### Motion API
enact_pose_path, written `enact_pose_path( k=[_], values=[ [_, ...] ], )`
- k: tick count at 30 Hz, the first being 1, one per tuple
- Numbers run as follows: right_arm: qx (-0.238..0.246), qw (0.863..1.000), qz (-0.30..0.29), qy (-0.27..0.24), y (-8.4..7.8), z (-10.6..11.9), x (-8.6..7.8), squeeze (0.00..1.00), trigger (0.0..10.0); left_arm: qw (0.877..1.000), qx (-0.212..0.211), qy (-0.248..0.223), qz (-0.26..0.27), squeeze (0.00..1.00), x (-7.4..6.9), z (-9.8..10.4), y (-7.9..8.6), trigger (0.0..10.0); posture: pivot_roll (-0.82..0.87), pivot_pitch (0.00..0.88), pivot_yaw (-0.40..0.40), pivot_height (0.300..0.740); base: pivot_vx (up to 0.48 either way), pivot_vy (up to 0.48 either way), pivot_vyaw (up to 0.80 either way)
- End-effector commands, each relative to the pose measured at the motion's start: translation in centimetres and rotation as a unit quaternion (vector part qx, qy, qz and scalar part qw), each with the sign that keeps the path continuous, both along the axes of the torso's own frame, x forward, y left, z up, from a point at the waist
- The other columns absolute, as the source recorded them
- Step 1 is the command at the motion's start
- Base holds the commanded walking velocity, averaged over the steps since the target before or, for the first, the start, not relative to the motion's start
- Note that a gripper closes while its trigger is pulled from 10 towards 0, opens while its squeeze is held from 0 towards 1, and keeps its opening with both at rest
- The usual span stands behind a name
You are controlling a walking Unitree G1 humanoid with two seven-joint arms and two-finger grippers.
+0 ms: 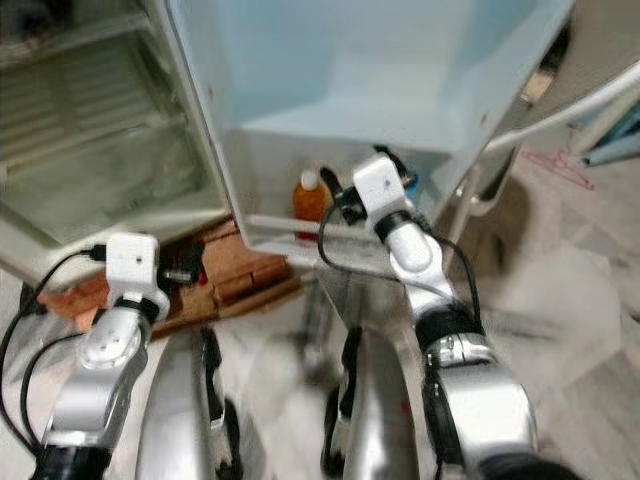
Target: Restocking fridge
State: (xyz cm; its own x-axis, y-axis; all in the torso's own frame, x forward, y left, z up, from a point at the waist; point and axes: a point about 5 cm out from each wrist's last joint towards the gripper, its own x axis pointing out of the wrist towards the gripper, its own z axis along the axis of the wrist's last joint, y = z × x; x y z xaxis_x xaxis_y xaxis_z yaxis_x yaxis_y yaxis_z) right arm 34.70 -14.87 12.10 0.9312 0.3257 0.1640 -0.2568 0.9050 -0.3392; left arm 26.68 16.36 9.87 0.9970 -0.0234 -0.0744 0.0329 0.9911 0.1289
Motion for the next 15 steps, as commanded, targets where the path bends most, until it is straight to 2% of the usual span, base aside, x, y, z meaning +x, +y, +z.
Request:
enact_pose_path(
  k=[1, 2, 3, 4, 7, 11, 15],
  values=[
    [0.037, 0.999, -0.024, 0.004, -0.5, -0.9, -1.1, 0.77, 10.0, 1.000, 0.013, 0.000, 0.012, 0.00, -0.5, -0.6, 0.5, 10.0, 0.09, 0.000, -0.041, 0.566, 0.000, 0.000, 0.00],
    [0.056, 0.997, -0.056, 0.021, -0.9, -2.3, -2.5, 0.00, 10.0, 1.000, 0.017, -0.003, 0.019, 0.00, -0.7, -0.9, 0.7, 10.0, 0.09, 0.000, -0.041, 0.566, 0.000, 0.000, 0.00],
    [0.056, 0.997, -0.056, 0.021, -0.9, -2.3, -2.5, 0.00, 10.0, 1.000, 0.017, -0.003, 0.019, 0.00, -0.7, -0.9, 0.7, 10.0, 0.09, 0.000, -0.041, 0.566, 0.000, 0.000, 0.00],
    [0.065, 0.994, -0.079, 0.031, -1.0, -3.3, -3.4, 0.00, 10.0, 1.000, 0.009, -0.005, 0.025, 0.00, -0.7, -1.0, 0.8, 10.0, 0.08, 0.000, -0.036, 0.566, 0.000, 0.000, 0.00],
    [0.076, 0.990, -0.117, 0.033, -1.1, -3.8, -4.5, 0.00, 10.0, 0.999, 0.016, -0.020, 0.027, 0.00, -0.3, -0.5, 0.9, 10.0, 0.09, 0.000, -0.027, 0.566, 0.000, 0.000, 0.00],
    [0.144, 0.984, -0.097, 0.050, -1.0, -3.2, -4.4, 0.00, 10.0, 0.999, 0.015, -0.036, 0.006, 0.00, 0.0, 0.2, 0.3, 10.0, 0.08, 0.000, -0.017, 0.566, 0.000, 0.000, 0.00],
    [0.134, 0.986, -0.096, 0.039, -0.9, -2.4, -4.8, 0.00, 10.0, 0.999, 0.020, -0.035, -0.005, 0.00, -0.7, -0.2, 0.1, 10.0, 0.08, 0.012, -0.022, 0.591, 0.000, 0.000, 0.00]
  ],
)
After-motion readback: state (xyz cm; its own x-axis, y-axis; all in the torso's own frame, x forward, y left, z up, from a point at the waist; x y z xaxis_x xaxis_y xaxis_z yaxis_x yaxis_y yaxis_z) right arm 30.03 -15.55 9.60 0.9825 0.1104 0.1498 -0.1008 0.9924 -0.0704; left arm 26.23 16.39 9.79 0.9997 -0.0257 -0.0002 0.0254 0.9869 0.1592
